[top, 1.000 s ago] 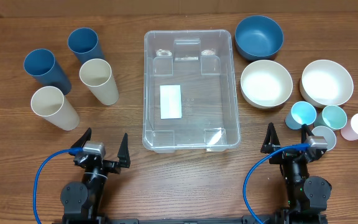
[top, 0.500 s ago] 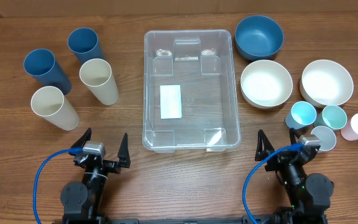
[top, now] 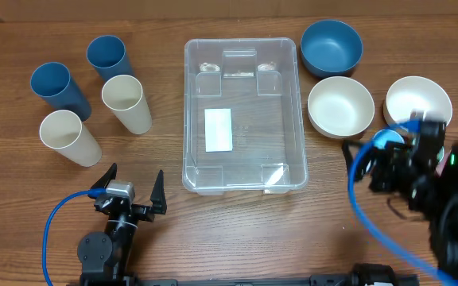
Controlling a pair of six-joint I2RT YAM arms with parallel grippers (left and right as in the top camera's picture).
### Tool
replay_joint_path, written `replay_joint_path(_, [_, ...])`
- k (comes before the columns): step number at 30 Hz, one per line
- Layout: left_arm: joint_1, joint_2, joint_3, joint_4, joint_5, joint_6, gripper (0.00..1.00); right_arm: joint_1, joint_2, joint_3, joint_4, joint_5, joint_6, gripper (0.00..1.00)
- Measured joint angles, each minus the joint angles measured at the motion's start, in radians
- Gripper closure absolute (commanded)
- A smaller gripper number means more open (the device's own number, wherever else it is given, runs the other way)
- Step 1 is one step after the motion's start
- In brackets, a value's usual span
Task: Pack container
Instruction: 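Reach the right gripper to the cream bowl and grasp its rim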
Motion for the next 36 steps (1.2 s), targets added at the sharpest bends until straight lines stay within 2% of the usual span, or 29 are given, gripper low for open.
replay_joint_path(7, [0.000, 0.000, 0.000, 0.000, 0.000, 0.000, 0.00, 0.000, 0.291, 0.067, -0.027, 0.032, 0.016, 0.00])
replay_joint_path(16, [0.000, 0.000, 0.000, 0.000, 0.000, 0.000, 0.00, 0.000, 0.660, 0.485, -0.163, 0.127, 0.040, 0.00])
replay_joint_path(23, [0.000, 0.000, 0.000, 0.000, 0.000, 0.000, 0.00, 0.000, 0.892, 0.515, -0.173, 0.323, 0.096, 0.00])
replay_joint_path(36, [0.000, 0.000, 0.000, 0.000, 0.000, 0.000, 0.00, -0.006, 0.946, 0.484, -0.060, 0.386, 0.130, 0.00])
